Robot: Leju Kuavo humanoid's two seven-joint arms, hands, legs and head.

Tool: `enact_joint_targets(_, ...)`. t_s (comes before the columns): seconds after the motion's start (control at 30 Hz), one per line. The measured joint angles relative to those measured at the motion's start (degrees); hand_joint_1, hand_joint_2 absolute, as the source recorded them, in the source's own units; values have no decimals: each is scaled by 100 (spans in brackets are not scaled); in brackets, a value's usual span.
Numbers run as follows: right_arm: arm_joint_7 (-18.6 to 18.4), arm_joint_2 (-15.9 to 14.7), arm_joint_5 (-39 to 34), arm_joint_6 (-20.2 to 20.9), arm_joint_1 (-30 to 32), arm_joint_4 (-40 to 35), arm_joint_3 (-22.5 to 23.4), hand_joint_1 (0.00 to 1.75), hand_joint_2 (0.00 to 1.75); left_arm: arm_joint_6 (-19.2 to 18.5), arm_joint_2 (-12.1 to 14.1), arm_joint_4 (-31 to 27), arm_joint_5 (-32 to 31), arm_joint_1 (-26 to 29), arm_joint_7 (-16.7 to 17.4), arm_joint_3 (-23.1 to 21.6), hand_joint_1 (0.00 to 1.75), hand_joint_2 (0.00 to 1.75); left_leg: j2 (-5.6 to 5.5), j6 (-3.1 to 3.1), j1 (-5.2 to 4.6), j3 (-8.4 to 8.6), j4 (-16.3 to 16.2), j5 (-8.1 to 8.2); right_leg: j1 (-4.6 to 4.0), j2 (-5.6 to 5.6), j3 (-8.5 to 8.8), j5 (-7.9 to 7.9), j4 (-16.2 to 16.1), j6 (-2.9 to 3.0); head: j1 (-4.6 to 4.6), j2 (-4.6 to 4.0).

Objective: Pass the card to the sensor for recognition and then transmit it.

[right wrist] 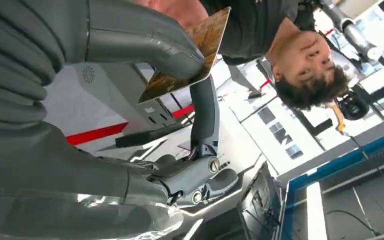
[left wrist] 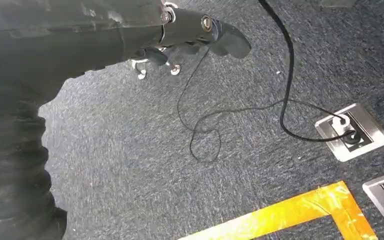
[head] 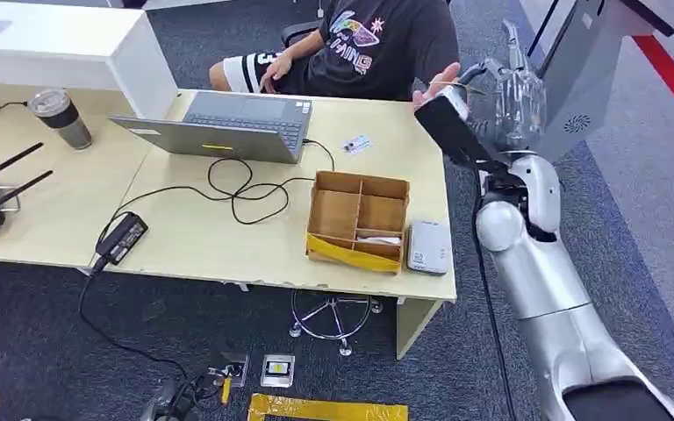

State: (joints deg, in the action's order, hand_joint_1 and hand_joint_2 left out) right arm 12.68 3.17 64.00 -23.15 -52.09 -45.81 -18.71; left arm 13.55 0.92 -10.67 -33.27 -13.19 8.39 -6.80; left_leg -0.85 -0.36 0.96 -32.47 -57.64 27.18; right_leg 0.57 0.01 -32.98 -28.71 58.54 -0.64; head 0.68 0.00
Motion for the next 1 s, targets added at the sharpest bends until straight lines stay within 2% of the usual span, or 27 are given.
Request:
enact_joint_targets(0.13,-109,242,463,81,-492,735,-198,175,175,-24,-52,-2,9,-81,0,-2,0,175,-1,0,0,1,0,0,-1,-1,1,0,0,0,0,-2)
enact_joint_targets(0.37,-253,513,893,138,-764,1477,-544,175,175,-24,-107,-2,24,-103,-2,-2,0,175,-1,0,0,1,0,0,0,-1,0,0,-2,0,2,-2)
enact_joint_targets(0.83,-503,559,1272,273,-765,2039,-957,175,175,-57,-138,-2,13,-144,-2,-2,0,175,0,0,0,5,-1,0,0,3,0,1,-2,0,2,0)
enact_joint_targets(0.87,-503,559,1274,273,-764,2067,-968,148,175,-57,-138,-2,13,-146,-2,-2,0,175,0,0,0,4,-1,0,0,3,0,1,-2,0,0,-2)
enact_joint_targets(0.9,-505,559,1274,273,-763,2082,-972,0,175,-57,-138,-2,13,-147,-2,-2,0,175,0,0,0,5,-1,0,0,3,0,1,-2,0,2,0)
enact_joint_targets(1.0,-570,557,1274,240,-759,2115,-997,0,175,-52,-138,-2,13,-148,-2,-2,0,175,0,0,0,4,-1,0,0,3,-1,0,-2,0,2,-2)
